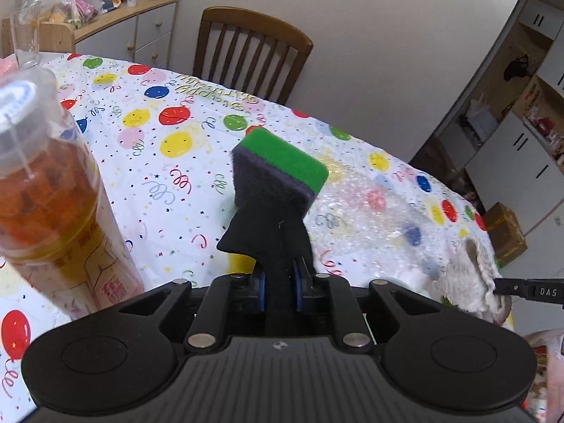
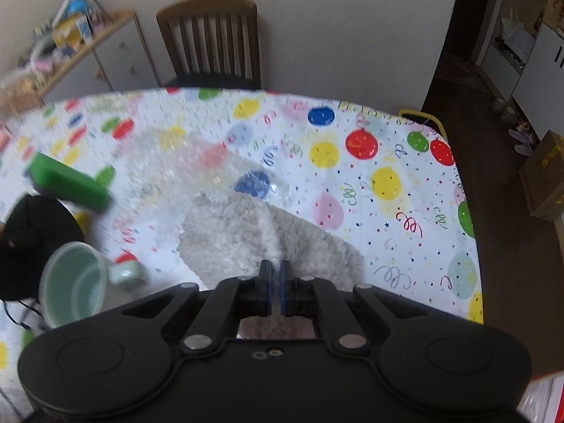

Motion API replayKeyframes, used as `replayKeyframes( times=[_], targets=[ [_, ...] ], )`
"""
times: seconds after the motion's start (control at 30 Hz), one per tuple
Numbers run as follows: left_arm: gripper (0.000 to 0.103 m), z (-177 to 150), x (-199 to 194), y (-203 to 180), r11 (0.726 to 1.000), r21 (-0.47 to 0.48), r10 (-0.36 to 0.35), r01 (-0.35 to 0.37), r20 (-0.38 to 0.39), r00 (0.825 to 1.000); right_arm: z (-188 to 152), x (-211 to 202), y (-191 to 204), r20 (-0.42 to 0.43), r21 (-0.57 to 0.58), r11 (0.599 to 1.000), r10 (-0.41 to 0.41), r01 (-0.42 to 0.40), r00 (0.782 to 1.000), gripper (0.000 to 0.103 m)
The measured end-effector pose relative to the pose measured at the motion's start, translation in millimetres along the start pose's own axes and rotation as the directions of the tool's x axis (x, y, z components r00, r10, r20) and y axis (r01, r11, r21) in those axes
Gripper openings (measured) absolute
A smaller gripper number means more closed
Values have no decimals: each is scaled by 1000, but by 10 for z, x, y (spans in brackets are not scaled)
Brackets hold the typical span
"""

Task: Organize soft objects
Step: 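Carry the fluffy towel and black cloth over the white box with both tools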

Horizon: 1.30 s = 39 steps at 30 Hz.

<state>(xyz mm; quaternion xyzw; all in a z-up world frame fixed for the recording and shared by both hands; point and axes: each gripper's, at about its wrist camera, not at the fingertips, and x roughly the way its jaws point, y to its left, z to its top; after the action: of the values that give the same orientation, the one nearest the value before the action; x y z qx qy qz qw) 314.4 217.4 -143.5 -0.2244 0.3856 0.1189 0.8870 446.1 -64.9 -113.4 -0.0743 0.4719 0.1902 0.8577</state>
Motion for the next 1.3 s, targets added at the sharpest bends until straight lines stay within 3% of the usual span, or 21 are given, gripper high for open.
replayKeyframes(
  times=[0.63, 0.93, 1.3],
  targets=[
    [14, -81, -1088, -219, 992, -3, -127, 128, 96, 987, -383, -1399, -175, 226, 40, 992, 111, -123, 968, 3],
    [14, -256, -1484, -531, 979, 49, -204, 200, 94, 974, -706, -1819, -458, 261, 69, 989, 108, -130, 959, 3],
    [14, -654, -1691, -1033, 949, 105, -303, 298, 33, 952, -1096, -2120, -890, 286, 121, 986, 78, -117, 955, 3]
  ],
)
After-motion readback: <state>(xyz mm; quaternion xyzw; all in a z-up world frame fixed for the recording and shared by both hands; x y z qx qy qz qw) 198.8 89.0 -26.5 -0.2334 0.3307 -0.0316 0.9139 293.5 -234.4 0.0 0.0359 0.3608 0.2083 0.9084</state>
